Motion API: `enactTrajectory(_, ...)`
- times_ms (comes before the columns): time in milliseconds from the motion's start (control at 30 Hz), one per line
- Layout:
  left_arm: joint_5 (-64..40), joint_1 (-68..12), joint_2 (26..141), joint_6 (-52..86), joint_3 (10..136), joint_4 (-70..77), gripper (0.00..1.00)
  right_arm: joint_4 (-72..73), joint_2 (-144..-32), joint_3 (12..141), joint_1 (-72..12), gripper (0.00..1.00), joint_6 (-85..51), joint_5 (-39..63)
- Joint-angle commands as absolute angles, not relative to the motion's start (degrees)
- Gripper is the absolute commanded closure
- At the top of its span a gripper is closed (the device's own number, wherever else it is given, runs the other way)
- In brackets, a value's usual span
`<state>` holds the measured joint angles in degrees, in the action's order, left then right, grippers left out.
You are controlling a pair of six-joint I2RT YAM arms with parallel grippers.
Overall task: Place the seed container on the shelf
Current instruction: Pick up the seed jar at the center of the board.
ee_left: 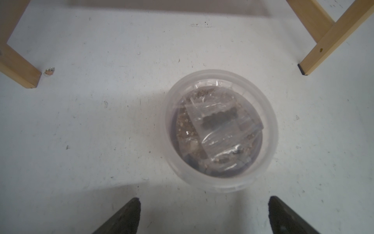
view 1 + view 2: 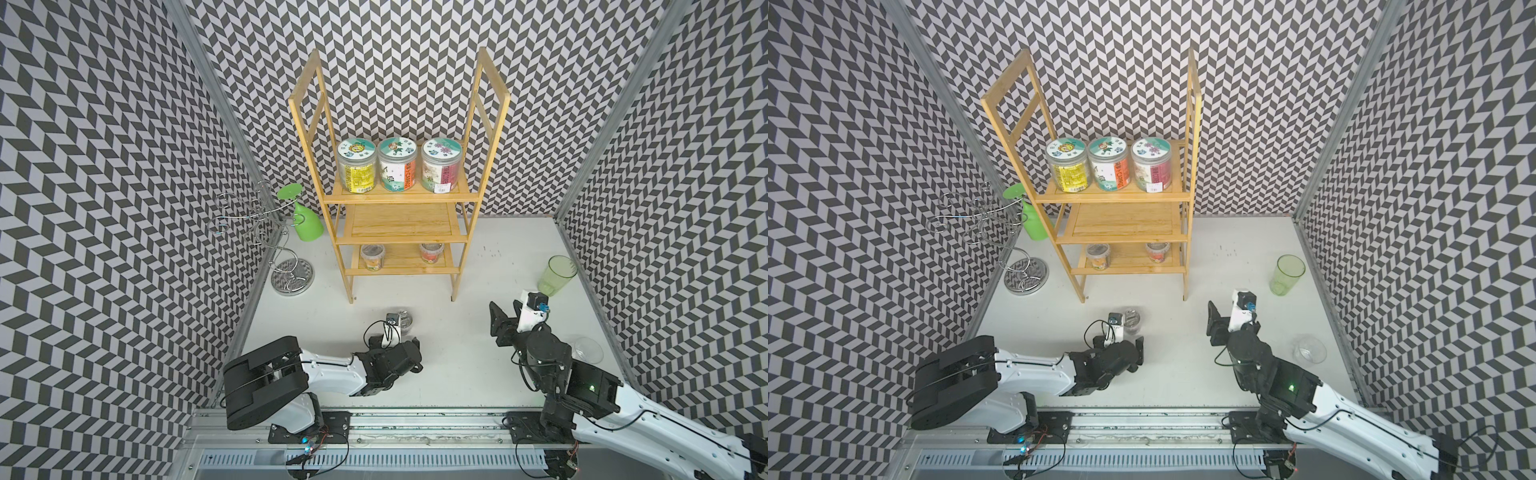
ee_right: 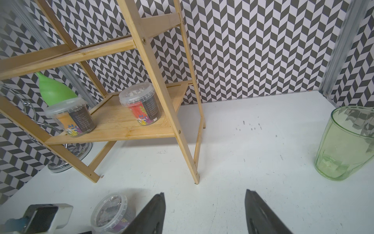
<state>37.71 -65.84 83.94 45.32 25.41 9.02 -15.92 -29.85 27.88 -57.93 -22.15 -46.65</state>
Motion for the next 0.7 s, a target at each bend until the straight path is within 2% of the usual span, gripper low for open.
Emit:
enactTrajectory(0, 37.29, -65.44, 85.81, 42.50, 26.52, 11.50, 0.03, -15.97, -28.00, 27.08, -57.63, 0.34, -23.70, -46.85)
enactTrajectory(267, 36.93, -62.38, 88.58, 39.39, 27.84, 15.50, 0.11, -16.79, -24.98, 25.28, -57.47, 0.34, -25.46, -46.76)
enactTrajectory(667, 35.27, -59.55, 93.81, 35.55, 31.03, 21.27, 0.14, -16.57, -23.20, 23.66, -57.04, 0.33, -25.75, -46.41)
